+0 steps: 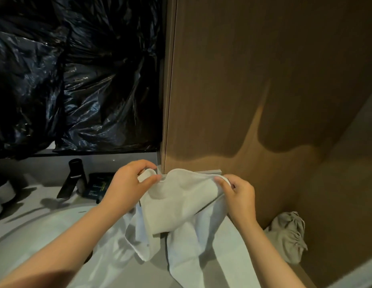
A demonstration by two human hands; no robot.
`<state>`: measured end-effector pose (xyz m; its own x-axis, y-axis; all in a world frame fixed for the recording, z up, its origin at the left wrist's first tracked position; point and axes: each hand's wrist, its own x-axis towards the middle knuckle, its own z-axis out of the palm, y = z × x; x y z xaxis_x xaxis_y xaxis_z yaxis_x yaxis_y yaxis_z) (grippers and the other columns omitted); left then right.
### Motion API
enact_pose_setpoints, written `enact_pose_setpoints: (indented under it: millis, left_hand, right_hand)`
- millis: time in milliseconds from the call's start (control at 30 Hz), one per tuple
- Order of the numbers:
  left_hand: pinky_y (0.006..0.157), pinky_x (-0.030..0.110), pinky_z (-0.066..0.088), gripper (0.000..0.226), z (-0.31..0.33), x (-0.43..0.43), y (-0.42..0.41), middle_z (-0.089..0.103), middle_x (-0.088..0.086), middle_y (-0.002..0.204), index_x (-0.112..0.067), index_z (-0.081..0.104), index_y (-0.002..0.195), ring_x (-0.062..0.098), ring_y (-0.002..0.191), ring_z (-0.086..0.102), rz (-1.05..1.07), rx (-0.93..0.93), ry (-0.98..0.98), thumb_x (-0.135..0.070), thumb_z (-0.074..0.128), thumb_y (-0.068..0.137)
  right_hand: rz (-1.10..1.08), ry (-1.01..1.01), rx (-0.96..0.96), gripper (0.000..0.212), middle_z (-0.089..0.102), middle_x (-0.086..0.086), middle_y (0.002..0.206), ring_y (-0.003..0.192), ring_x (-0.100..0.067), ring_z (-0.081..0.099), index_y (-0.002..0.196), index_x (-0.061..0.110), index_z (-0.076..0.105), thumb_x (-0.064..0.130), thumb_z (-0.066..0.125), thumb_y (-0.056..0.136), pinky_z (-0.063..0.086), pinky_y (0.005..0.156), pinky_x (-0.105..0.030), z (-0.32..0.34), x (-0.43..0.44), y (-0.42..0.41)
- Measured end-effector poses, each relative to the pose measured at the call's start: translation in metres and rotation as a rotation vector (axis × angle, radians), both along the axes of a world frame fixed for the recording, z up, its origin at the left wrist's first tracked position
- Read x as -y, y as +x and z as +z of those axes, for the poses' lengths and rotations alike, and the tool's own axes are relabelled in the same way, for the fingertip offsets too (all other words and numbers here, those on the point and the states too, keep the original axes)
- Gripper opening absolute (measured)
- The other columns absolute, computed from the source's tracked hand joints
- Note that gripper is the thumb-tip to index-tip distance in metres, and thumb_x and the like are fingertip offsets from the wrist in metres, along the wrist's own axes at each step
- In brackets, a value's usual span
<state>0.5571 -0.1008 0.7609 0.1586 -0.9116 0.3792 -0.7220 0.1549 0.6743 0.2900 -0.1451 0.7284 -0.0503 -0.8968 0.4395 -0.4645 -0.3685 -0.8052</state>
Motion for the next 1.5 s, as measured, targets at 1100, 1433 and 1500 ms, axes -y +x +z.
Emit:
enact_pose_setpoints:
  millis: [1100,1433,1500]
  left_hand:
    - [0.068,0.03,0.054,0.016,0.126,0.026,-0.026,0.066,-0.005,0.073,-0.023,0.071,0.076,0.008,0.072,0.061,-0.12,-0.17,-0.319,-0.034,0.067,0.086]
    - [0.066,0.027,0.05,0.016,0.14,0.022,-0.038,0.065,-0.007,0.07,-0.021,0.071,0.076,0.007,0.069,0.06,-0.122,-0.187,-0.385,-0.032,0.067,0.087]
    - [0.065,0.026,0.05,0.017,0.142,0.021,-0.039,0.065,-0.006,0.07,-0.021,0.071,0.077,0.008,0.068,0.059,-0.117,-0.185,-0.403,-0.033,0.067,0.087]
  right_hand:
    - [0.153,-0.258,-0.09,0.012,0.065,0.023,0.089,0.091,0.0,0.061,0.094,0.04,0.068,0.031,0.059,0.092,0.053,0.072,-0.016,0.11,0.01,0.041]
    - [-0.005,-0.274,-0.29,0.024,0.056,0.02,0.088,0.077,-0.002,0.056,0.102,0.038,0.059,0.051,0.066,0.083,0.051,0.066,-0.018,0.11,-0.022,0.062]
    - [-0.054,-0.296,-0.356,0.026,0.055,0.018,0.087,0.076,-0.005,0.055,0.106,0.037,0.058,0.049,0.063,0.083,0.051,0.067,-0.025,0.11,-0.026,0.068]
